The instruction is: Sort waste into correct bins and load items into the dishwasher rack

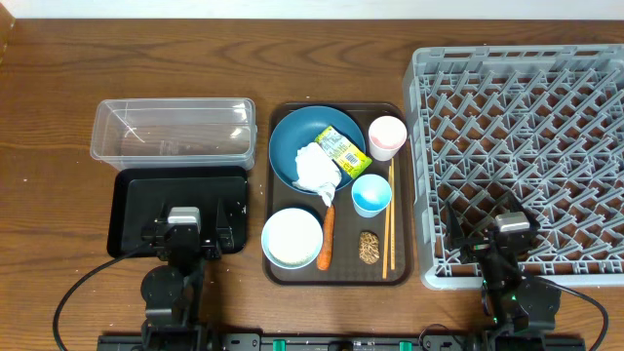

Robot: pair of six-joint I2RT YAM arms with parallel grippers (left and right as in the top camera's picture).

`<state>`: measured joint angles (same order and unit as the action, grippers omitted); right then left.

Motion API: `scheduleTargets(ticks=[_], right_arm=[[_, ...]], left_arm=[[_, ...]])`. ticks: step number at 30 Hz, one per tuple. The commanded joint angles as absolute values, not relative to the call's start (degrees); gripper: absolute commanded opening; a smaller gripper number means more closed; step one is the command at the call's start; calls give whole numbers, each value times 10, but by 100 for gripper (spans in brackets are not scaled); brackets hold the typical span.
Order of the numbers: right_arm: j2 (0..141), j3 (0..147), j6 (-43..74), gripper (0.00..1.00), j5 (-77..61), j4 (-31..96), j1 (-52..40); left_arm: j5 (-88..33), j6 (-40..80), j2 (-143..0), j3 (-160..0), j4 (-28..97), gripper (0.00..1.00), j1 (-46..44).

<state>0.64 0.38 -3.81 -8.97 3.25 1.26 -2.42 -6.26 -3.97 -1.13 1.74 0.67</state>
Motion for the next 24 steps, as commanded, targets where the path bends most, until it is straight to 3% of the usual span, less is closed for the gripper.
scheduleTargets(ticks=[1, 7, 13, 24], right_arm=[[5, 3, -46, 99, -92, 35, 10], [5, 3, -46, 99, -92, 35, 10], [5, 3, -46, 99, -92, 35, 10], [5, 3, -46, 99, -92, 35, 10]], left_arm=[[-8, -71, -40, -3, 36, 98, 10], [-65, -47, -40, -40, 38, 98, 10], [-71, -38, -73, -175, 144, 98, 10], [-71, -38, -368, -535, 371, 98, 10]])
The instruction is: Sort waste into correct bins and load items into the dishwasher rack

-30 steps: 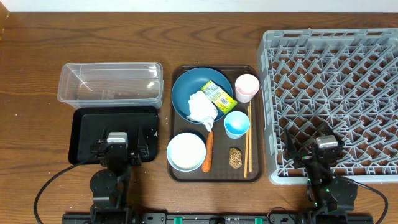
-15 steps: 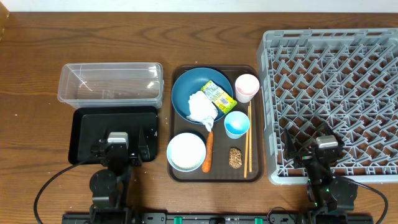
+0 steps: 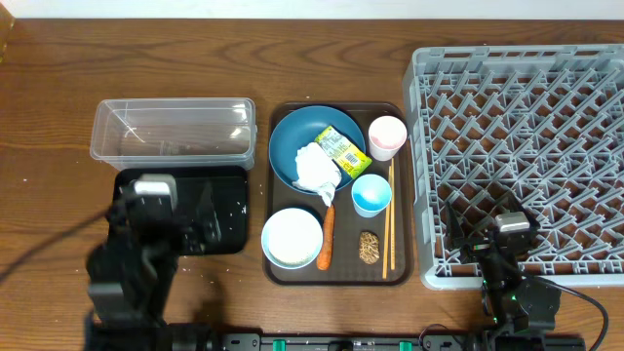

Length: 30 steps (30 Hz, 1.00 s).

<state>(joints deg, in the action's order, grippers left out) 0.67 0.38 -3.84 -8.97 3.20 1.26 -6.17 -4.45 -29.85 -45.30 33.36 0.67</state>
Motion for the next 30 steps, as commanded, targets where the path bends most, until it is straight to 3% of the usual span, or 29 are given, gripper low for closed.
scheduleTargets(ticks=[1, 6, 15, 19, 22, 30], right_arm=[[5, 3, -46, 99, -92, 35, 10], [5, 3, -46, 99, -92, 35, 10], [5, 3, -46, 99, -92, 35, 10], [5, 3, -46, 99, -92, 35, 10], [5, 3, -46, 99, -92, 35, 10], [5, 3, -46, 99, -92, 35, 10]], left_arm=[[-72, -38, -403, -579, 411, 98, 10], [-126, -38, -555, -759, 555, 98, 10], [-238, -24, -665, -816, 560, 99, 8], [-237, 36, -700, -816, 549, 89, -3], [-222, 60, -728, -816, 548, 70, -23], [-115, 143, -812, -813, 547, 70, -109]])
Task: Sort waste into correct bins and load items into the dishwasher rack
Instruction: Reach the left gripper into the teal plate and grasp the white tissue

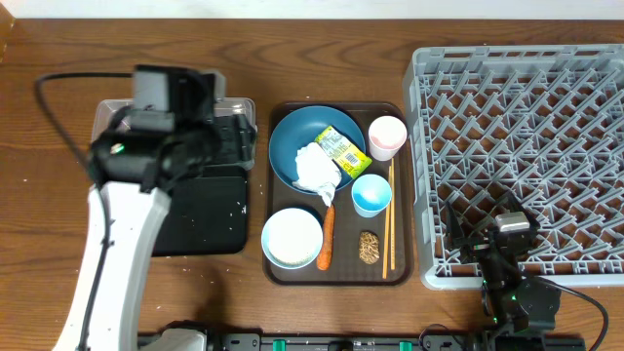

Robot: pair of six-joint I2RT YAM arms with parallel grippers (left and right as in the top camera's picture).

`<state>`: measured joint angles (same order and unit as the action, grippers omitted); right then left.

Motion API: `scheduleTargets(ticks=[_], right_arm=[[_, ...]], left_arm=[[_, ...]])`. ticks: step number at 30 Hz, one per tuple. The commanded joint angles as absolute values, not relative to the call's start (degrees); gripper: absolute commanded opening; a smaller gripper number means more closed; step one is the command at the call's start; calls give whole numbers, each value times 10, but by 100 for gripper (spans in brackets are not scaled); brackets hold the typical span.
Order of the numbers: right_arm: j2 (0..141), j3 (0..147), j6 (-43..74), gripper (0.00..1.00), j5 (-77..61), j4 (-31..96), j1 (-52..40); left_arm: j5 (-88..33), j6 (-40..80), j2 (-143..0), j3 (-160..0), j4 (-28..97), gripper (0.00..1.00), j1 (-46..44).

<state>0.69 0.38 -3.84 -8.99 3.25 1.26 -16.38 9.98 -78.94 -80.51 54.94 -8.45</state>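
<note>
On the brown serving tray point(336, 276) lies a blue plate point(288, 146) with a crumpled white tissue point(314, 168) and a yellow-green packet point(341, 146). Also on it are a pink cup point(387, 136), a small blue cup point(370, 193), a white bowl point(292, 237), a carrot point(326, 239), chopsticks point(388, 219) and a brown food scrap point(369, 247). My left gripper point(244, 143) hangs raised over the bins' right ends, just left of the plate; its jaws are unclear. My right gripper point(509, 234) rests at the rack's front edge.
A clear plastic bin point(107, 132) stands at the back left, with a black bin point(210, 210) in front of it. The grey dishwasher rack point(526, 117) fills the right side. My white left arm point(112, 244) crosses the black bin.
My left arm has risen and reached back and to the right: the gripper was over the black bin's near left part, and now it is beside the blue plate. The right arm stayed put.
Both arms first sat folded at the table's front edge, the left at the black bin, the right at the rack. Then the left arm was lifted over the black bin. Now it stretches toward the tray. No item has shifted.
</note>
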Motion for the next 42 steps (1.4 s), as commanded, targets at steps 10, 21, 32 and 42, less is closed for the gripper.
scheduleTargets(ticks=[10, 21, 32, 42], right_arm=[[5, 3, -46, 99, -92, 35, 10], [5, 3, -46, 99, -92, 35, 10], [5, 3, -46, 99, -92, 35, 10], [5, 3, -46, 99, -92, 35, 10]], left_arm=[[-113, 156, -908, -813, 506, 98, -171], [-110, 156, -974, -813, 504, 86, -220], [-63, 182, -1028, -812, 504, 75, -270], [-63, 184, -1066, -812, 453, 76, -289]])
